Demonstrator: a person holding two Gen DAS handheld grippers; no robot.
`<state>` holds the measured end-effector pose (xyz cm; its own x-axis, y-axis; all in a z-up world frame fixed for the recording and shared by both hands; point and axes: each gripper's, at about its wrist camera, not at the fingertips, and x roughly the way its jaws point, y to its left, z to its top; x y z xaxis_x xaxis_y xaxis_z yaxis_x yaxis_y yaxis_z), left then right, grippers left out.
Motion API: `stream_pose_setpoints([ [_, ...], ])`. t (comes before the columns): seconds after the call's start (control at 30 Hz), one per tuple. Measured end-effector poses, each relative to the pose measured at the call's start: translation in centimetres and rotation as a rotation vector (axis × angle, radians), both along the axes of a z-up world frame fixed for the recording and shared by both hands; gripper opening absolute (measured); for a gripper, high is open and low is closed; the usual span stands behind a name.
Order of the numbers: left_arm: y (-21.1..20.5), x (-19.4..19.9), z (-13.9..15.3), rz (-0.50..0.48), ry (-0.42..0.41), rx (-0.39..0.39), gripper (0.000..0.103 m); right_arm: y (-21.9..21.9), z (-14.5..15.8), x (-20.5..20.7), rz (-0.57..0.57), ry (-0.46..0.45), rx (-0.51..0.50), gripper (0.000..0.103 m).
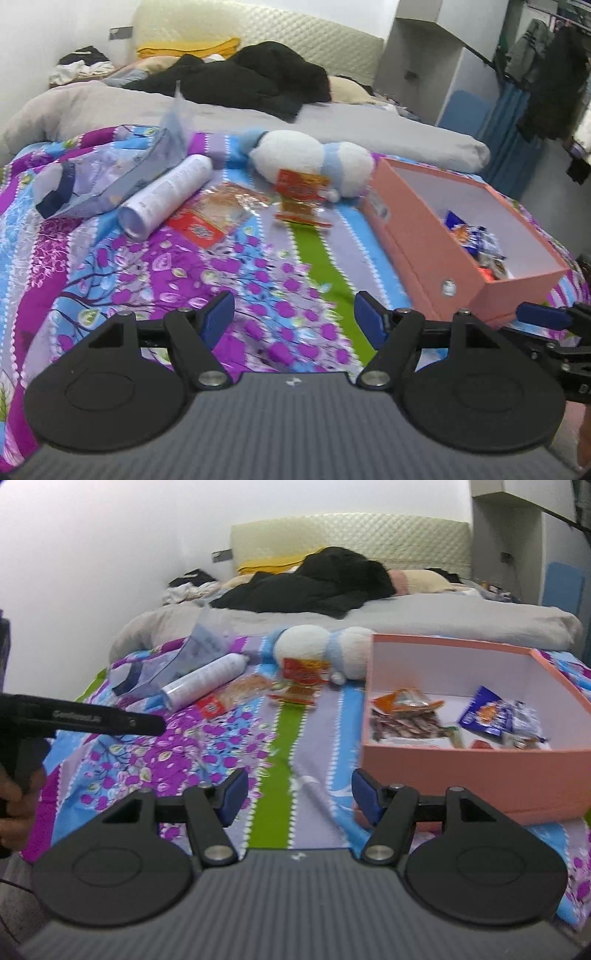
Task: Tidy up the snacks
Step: 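Withdraw both tools from the pink box toward the remaining snacks, then grasp the red-labelled clear snack bag with the left tool while the right tool grasps the red-yellow snack packet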
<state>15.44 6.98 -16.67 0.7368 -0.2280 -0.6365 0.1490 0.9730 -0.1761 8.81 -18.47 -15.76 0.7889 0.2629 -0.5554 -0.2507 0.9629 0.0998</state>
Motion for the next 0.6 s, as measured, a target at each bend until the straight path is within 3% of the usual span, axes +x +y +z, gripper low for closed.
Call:
stream_pose_setpoints([
  [0.27,2.9,4.5,-3.2,0.028,0.019,0.019,0.08,4.1,-1.3,4.8,0.08,0.004,-0.055,0.064],
  [0.43,3.2,8.4,-5.3,-0.013,0.012,0.128,0.083,6.0,-3.1,9.4,0.066,0.016,-0.076,0.064],
  [0.6,2.9,12.8,-7.4,-0.084,0.005,0.213,0.083,7.8,-5.1,14.4,0.03,0.048,-0.224,0.063],
])
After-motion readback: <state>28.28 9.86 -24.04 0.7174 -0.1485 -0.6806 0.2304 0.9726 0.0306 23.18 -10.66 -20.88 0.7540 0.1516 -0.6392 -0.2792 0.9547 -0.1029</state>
